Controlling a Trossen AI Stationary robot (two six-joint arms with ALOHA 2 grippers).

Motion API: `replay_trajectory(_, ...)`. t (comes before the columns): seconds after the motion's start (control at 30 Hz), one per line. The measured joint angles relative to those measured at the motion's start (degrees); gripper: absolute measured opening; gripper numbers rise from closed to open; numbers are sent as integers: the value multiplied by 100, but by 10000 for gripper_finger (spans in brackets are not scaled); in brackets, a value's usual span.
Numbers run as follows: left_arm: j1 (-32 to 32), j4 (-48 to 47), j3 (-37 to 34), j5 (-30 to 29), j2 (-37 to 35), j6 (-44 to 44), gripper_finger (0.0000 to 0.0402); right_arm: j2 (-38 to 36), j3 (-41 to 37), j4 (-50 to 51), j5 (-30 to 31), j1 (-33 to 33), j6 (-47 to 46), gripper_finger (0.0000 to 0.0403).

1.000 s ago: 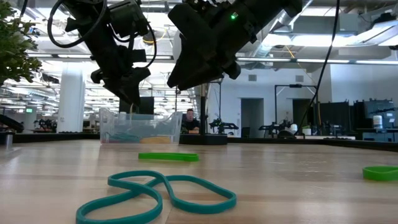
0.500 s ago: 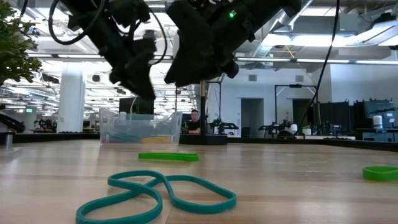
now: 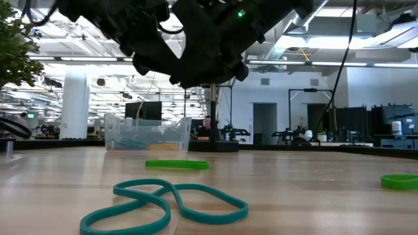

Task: Pick and place items into bin
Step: Put the blue rubber band into the transparent bin

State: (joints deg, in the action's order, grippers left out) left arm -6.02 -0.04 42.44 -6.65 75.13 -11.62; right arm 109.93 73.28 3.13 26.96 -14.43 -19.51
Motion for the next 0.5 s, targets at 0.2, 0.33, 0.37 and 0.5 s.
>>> replay_trajectory(0.2, -491, -176, 0, -219, 0, -327, 164, 0, 0, -136, -152, 47, 19, 156)
replay_trajectory(0.33, -730, -256, 0, -780, 0, -493, 164, 0, 4, -394, -417, 247, 256, 152)
replay_trajectory(0.37, -767, -298, 0, -894, 0, -615, 164, 0, 6, -268, -593, 294, 331, 149)
replay_trajectory(0.5, -847, -738, 0, -1057, 0, -1469, 164, 0, 4, 757, -1459, 293, 413, 131)
